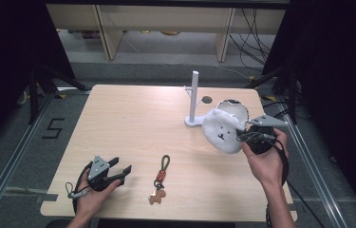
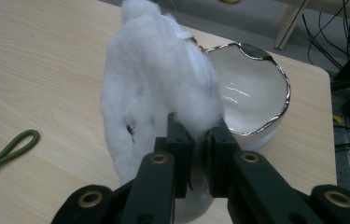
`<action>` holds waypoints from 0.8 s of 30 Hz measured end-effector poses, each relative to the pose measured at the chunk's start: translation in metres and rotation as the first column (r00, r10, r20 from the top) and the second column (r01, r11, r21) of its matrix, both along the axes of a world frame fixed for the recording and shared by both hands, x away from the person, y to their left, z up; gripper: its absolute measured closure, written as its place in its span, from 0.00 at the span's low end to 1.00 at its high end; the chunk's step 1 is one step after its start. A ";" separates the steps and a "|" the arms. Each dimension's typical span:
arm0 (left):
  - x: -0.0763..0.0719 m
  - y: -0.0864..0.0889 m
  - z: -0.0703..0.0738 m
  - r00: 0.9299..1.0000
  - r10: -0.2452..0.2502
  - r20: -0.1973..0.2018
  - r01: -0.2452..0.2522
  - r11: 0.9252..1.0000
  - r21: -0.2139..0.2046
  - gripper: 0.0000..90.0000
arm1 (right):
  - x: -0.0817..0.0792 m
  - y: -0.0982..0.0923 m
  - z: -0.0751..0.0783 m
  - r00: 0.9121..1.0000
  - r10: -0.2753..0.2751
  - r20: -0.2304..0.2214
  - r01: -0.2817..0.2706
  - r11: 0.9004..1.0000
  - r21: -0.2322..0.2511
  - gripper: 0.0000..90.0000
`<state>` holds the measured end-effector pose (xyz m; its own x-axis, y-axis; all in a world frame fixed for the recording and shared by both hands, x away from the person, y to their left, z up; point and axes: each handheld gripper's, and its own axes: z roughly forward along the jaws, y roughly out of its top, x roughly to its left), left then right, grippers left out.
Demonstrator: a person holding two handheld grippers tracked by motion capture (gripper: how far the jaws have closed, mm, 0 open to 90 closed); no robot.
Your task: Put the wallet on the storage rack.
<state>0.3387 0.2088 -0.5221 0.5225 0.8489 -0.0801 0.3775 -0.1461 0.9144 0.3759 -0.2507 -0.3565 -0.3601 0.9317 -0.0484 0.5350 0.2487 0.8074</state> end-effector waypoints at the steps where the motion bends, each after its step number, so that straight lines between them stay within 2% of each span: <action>1: 0.000 0.000 0.000 1.000 0.000 0.001 0.000 1.000 0.002 0.41 | 0.001 -0.001 0.001 1.000 0.004 0.016 -0.004 1.000 -0.012 0.93; 2: 0.000 -0.001 0.000 1.000 -0.002 0.002 0.002 1.000 0.007 0.41 | 0.002 -0.002 0.002 1.000 0.020 0.018 -0.020 1.000 -0.013 0.93; 7: 0.000 -0.001 0.000 1.000 -0.001 0.004 0.001 1.000 0.004 0.41 | 0.002 -0.002 0.004 1.000 -0.004 0.030 0.004 1.000 -0.007 0.93; 8: 0.000 -0.001 0.000 1.000 0.000 0.004 0.000 1.000 0.004 0.41 | 0.003 -0.002 0.004 0.999 -0.017 0.049 0.017 1.000 0.003 0.93; 11: 0.000 -0.001 0.000 1.000 0.000 0.005 0.000 1.000 0.004 0.40 | 0.003 -0.003 0.007 0.999 -0.009 0.034 0.009 1.000 0.000 0.92; 12: 0.000 -0.001 0.000 1.000 -0.001 0.005 0.001 1.000 0.005 0.41 | 0.006 -0.004 0.008 0.999 0.004 0.051 -0.003 1.000 -0.016 0.93; 14: -0.001 -0.001 0.000 1.000 0.000 0.006 0.000 1.000 0.005 0.41 | 0.006 -0.002 0.008 0.999 -0.020 0.046 0.020 1.000 0.004 0.93; 19: -0.001 -0.001 0.000 1.000 0.000 0.006 0.000 1.000 0.005 0.40 | 0.009 -0.005 0.009 0.999 -0.027 0.038 0.027 1.000 -0.001 0.93; 20: 0.000 -0.001 0.000 1.000 0.000 0.005 0.000 1.000 0.004 0.40 | 0.012 -0.006 0.009 0.997 -0.033 0.069 0.033 0.999 -0.009 0.93; 24: -0.001 -0.001 0.000 1.000 0.001 0.006 -0.001 1.000 0.006 0.40 | 0.016 -0.009 0.010 0.998 -0.037 0.054 0.038 0.999 -0.018 0.93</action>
